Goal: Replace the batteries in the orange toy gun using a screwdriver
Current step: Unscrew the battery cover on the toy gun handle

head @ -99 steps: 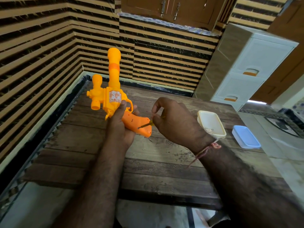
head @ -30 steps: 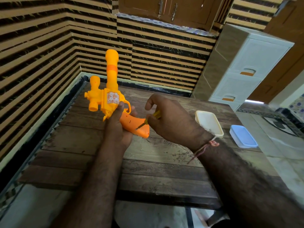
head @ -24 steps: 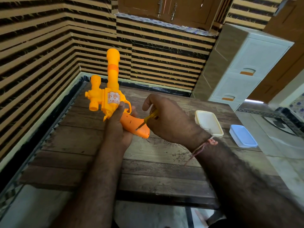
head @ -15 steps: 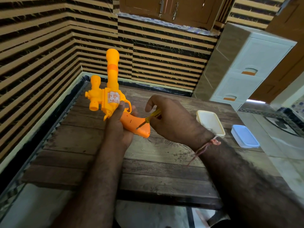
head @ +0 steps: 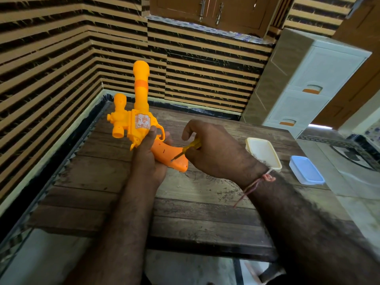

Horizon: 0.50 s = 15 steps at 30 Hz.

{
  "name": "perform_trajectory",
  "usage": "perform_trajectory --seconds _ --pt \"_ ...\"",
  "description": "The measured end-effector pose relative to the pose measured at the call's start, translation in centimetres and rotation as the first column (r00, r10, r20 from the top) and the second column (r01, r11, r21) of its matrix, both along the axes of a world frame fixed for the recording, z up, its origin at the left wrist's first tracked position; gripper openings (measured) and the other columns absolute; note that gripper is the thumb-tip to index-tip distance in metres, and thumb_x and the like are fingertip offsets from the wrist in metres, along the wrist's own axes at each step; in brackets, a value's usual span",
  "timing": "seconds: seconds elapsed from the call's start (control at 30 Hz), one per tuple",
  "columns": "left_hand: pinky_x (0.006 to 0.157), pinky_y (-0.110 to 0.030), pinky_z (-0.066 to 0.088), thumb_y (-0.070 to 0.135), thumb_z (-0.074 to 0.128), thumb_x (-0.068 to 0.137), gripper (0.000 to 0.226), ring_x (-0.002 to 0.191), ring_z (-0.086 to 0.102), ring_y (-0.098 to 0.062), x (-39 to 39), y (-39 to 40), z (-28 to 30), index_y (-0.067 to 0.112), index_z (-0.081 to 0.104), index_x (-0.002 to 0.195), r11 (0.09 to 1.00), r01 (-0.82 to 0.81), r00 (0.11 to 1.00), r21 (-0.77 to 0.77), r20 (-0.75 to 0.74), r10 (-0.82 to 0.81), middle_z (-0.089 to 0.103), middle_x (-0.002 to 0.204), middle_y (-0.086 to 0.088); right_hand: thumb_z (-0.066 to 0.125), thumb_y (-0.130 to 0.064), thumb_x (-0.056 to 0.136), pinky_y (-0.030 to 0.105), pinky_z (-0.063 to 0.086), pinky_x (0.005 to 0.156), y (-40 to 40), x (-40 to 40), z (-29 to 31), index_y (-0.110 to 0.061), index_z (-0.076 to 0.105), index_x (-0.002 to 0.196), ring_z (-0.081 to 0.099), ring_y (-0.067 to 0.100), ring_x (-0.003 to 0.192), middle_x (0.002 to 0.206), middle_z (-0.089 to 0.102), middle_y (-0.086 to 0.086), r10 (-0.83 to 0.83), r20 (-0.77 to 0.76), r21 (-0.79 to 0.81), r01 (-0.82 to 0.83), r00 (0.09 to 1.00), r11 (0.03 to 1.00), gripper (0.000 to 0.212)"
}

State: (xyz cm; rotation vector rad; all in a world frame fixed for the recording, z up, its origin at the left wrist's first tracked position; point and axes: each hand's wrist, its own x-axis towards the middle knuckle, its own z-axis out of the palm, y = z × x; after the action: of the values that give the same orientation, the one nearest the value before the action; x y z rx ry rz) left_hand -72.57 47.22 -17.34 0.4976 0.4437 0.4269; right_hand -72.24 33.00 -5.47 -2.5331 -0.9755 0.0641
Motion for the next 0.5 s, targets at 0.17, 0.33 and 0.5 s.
perform_trajectory --seconds 0.17,0.33,0.5 --pt "0.101 -0.057 0.046 0.023 0.063 0.094 0.045 0.120 0.060 -0.032 -0.04 -0.16 0.00 0.021 0.050 0.137 1.000 0.012 1.000 0.013 -0.004 -0.012 0.057 0.137 -0.017 0.050 -0.031 0.098 0.039 0.056 0.070 0.14 -0.13 -0.22 -0.022 0.057 0.111 0.061 0.020 0.083 0.096 0.065 0.002 -0.011 0.120 -0.025 0.014 0.993 1.000 0.017" --pt "0.104 -0.061 0.042 0.023 0.063 0.093 0.038 0.119 0.059 -0.033 0.10 0.03 -0.33 0.022 0.054 0.130 1.000 -0.002 1.000 0.015 0.016 0.002 0.057 0.137 -0.018 0.064 -0.010 0.084 0.031 0.047 0.062 0.21 0.06 -0.10 -0.026 0.053 0.114 0.055 0.018 0.083 0.094 0.056 0.001 0.043 0.004 0.031 -0.043 0.999 0.999 0.036" --pt "0.101 -0.062 0.044 0.028 0.074 0.084 0.063 0.121 0.060 -0.035 0.02 -0.02 -0.42 0.022 0.048 0.140 1.000 0.027 0.999 0.010 0.022 -0.028 0.058 0.136 -0.019 0.060 -0.031 0.092 0.030 0.052 0.062 0.28 -0.13 -0.15 -0.024 0.055 0.110 0.061 0.017 0.081 0.093 0.060 -0.003 0.016 0.040 -0.011 -0.015 0.999 1.000 0.020"
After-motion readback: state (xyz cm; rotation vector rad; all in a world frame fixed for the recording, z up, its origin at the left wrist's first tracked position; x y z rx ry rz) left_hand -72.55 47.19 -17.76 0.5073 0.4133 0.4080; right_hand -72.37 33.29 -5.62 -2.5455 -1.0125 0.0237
